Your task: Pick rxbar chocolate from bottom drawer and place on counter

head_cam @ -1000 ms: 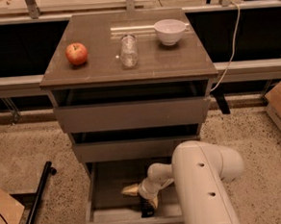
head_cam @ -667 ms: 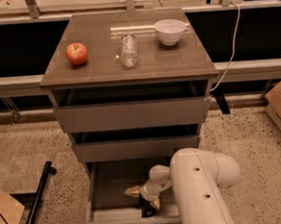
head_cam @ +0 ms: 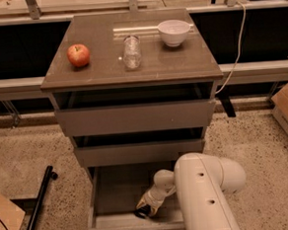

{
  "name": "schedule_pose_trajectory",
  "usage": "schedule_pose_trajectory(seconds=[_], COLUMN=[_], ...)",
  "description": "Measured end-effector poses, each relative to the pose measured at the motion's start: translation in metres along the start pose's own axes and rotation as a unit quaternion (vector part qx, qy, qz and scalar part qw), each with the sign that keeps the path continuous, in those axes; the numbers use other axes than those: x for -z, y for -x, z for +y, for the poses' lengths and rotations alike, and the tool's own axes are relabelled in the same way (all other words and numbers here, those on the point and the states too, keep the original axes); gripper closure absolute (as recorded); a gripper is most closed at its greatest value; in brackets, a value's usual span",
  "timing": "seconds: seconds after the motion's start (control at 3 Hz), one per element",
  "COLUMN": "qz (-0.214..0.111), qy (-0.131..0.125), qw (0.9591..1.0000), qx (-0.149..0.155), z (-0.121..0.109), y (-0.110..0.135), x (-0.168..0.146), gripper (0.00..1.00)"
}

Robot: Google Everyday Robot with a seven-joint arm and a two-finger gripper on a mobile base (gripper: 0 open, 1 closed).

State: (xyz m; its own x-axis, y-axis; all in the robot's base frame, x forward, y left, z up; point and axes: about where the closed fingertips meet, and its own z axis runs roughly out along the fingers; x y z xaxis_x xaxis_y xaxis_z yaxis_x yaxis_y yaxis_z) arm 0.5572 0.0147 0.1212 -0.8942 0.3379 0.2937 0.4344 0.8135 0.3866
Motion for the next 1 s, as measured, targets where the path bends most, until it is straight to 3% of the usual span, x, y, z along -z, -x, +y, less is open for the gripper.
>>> schedule_pose_trajectory(seconds=[0.33,0.67,1.0], qz=[0.0,0.015,0.015], qy=[0.0,-0.013,-0.013], qw=[1.0,0.9994,0.9994], qx=[0.0,-0.028,-0.028], z=[0.001,-0.016,-0.014], y=[-0.001,0.0,-0.001], x=[0.001,-0.019,-0.015], gripper=[0.73,1.0,0.3])
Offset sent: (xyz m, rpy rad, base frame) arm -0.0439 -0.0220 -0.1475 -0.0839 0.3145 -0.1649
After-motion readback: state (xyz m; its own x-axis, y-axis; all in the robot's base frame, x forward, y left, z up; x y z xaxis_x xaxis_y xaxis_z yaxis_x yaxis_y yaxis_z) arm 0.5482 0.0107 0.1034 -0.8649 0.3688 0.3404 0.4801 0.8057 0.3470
